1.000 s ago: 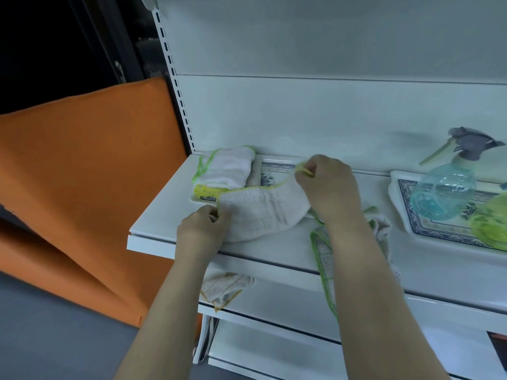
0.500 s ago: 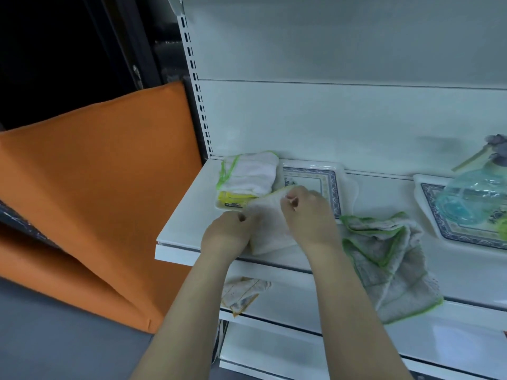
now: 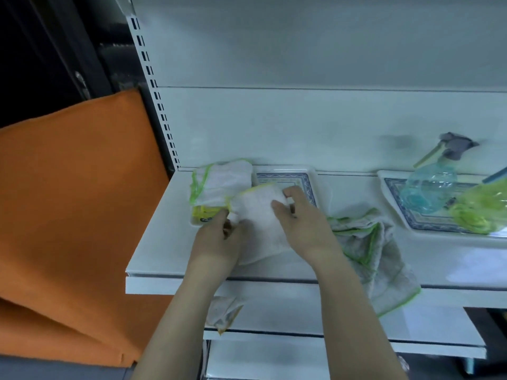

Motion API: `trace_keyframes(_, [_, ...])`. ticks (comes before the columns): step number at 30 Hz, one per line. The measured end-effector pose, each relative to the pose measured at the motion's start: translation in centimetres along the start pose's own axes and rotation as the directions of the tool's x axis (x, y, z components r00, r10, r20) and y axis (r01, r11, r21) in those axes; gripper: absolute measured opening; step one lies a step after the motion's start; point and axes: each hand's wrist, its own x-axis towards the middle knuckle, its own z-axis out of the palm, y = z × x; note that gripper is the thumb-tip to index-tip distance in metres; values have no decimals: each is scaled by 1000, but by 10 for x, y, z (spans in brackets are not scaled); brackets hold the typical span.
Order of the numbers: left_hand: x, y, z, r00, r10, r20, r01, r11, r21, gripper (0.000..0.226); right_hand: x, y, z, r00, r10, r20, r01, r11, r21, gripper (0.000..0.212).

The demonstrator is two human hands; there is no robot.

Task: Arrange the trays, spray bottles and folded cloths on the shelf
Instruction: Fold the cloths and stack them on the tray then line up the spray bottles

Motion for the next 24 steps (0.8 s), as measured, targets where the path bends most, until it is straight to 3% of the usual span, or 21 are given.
trace_keyframes(3, [-1,10,2,1000,11,-20,-16,963,-271,18,-1,0,-5,997,-11,-70,24,980,196,14])
trace_keyframes(5, [0,17,6,996,-10,91,50,888,-458,12,1,1,-7,993,-7,-115,48,933,358,14])
trace_keyframes(7, [3,18,14,970,-27,242,174,772,-611,37,2,0,-10,992,23,-125,42,867,497,9])
trace_keyframes(10, [6,24,25,935,-47,352,284,693,-662,57,3,-1,-18,995,65,-71,0,733,681,10])
trace_keyframes(13, [8,33,32,844,-42,534,479,506,-717,54,6,-4,-29,996,87,-4,-49,593,803,14])
trace_keyframes(15, [11,38,34,849,30,528,460,450,-765,47,8,-3,-35,996,85,15,-59,545,836,18])
trace_keyframes(19, [21,39,40,954,-38,297,276,491,-826,57,16,11,-41,989,147,-5,-95,663,743,16])
trace_keyframes(21, [25,39,40,989,-30,143,131,613,-779,59,20,19,-40,978,203,-40,-132,760,636,14])
trace_keyframes(24, [32,41,42,998,44,-39,-58,821,-568,55,26,27,-35,950,294,-108,-197,829,523,16])
